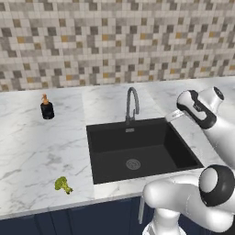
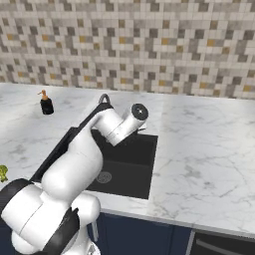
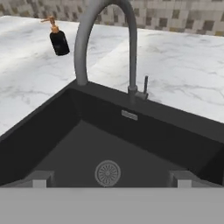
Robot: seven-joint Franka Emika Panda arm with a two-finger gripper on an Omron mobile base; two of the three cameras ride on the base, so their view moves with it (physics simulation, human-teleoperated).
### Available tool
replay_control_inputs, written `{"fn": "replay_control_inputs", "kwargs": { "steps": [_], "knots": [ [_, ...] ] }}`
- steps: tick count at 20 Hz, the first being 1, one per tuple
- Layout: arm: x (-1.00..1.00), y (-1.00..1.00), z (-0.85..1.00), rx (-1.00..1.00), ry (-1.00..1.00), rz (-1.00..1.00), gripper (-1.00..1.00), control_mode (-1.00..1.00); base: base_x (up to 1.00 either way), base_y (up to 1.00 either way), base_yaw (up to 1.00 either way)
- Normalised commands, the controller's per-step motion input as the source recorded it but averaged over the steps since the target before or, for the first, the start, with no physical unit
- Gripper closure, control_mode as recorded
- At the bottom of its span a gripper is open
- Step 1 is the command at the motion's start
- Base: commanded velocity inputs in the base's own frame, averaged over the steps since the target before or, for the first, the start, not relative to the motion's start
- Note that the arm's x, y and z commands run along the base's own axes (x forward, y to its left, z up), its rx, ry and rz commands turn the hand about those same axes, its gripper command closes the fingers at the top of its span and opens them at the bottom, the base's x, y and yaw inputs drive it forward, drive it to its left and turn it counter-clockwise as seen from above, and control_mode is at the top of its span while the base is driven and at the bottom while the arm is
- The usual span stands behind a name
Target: Turn on the sink faucet. Then move the broccoli from the counter to the sink. Turn off the sink. Move the vegetable from the sink to the pot next to the stove. Finally move the pot to the front left burner.
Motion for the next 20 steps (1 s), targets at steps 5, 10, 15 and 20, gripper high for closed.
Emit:
{"fn": "replay_control_inputs", "kwargs": {
  "steps": [5, 10, 15, 20],
  "knots": [
    [0.36, -0.03, -0.21, 0.01, 0.00, 0.22, -1.00, -1.00, 0.00, 0.00, 0.00],
    [0.33, 0.03, -0.22, 0.00, -0.01, 0.19, -1.00, -1.00, 0.00, 0.00, 0.00],
    [0.44, 0.15, -0.22, 0.01, -0.06, 0.16, -1.00, -1.00, 0.00, 0.00, 0.00],
    [0.44, 0.09, -0.17, 0.01, -0.06, 0.15, -1.00, -1.00, 0.00, 0.00, 0.00]
  ]
}}
